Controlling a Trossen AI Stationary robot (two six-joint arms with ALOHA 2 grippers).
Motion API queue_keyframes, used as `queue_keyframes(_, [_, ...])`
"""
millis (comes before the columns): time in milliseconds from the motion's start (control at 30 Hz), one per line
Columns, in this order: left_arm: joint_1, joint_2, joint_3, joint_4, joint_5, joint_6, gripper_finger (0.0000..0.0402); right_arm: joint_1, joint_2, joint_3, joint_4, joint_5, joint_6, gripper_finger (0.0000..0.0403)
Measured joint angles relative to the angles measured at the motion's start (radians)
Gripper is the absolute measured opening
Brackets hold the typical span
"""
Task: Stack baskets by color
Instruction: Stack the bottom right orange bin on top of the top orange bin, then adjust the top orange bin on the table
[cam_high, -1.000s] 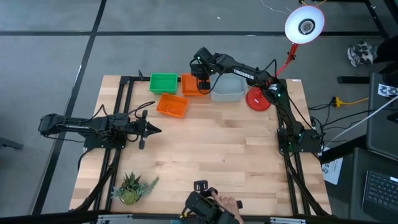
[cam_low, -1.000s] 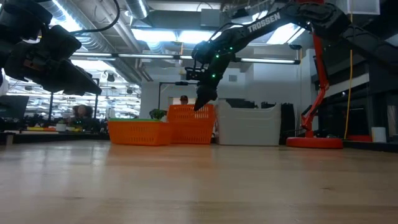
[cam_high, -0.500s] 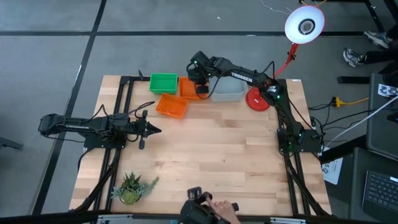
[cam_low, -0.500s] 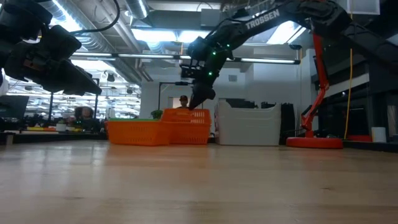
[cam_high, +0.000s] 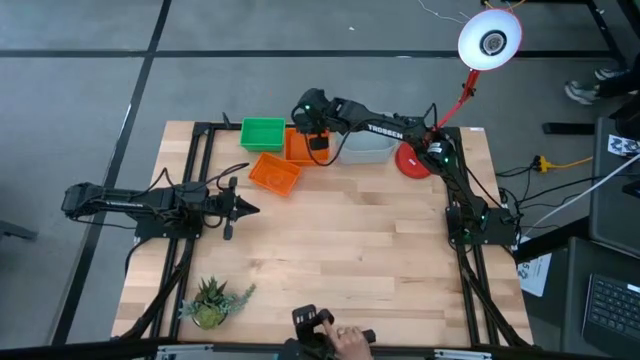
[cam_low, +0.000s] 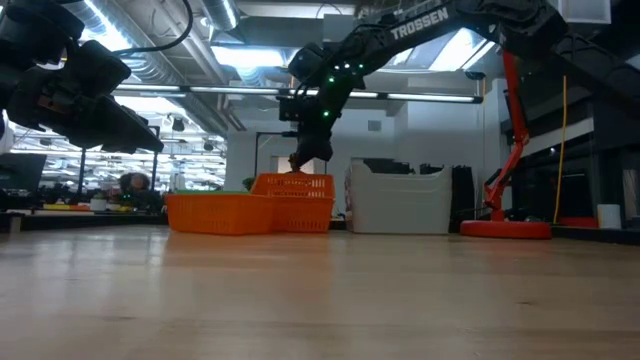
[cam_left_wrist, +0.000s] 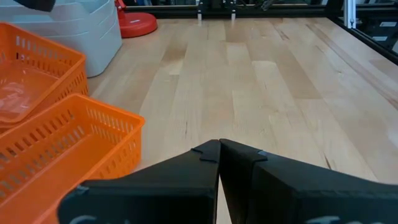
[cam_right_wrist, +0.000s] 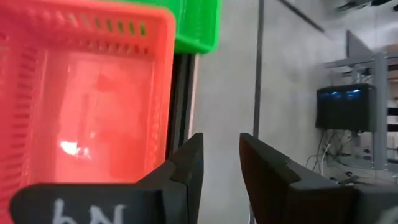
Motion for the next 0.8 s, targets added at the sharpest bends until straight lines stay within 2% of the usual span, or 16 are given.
queue_keyframes(233, [0.0,0.0,0.0,0.0,0.0,0.0,0.0,0.001,0.077,-0.002,0.074,0.043,0.0,0.01])
queue_keyframes(433, [0.0,0.0,0.0,0.0,0.0,0.0,0.0,0.002,0.108,-0.003,0.162,0.152,-0.011,0.0095])
queue_keyframes(567, [0.0,0.0,0.0,0.0,0.0,0.0,0.0,0.009,0.101,0.036,0.092,0.15,0.002,0.0094])
queue_keyframes(667, [0.0,0.0,0.0,0.0,0.0,0.0,0.0,0.029,0.092,0.123,-0.094,0.065,0.082,0.0094])
queue_keyframes(800, [0.0,0.0,0.0,0.0,0.0,0.0,0.0,0.052,0.088,0.202,-0.303,-0.22,0.213,0.0094])
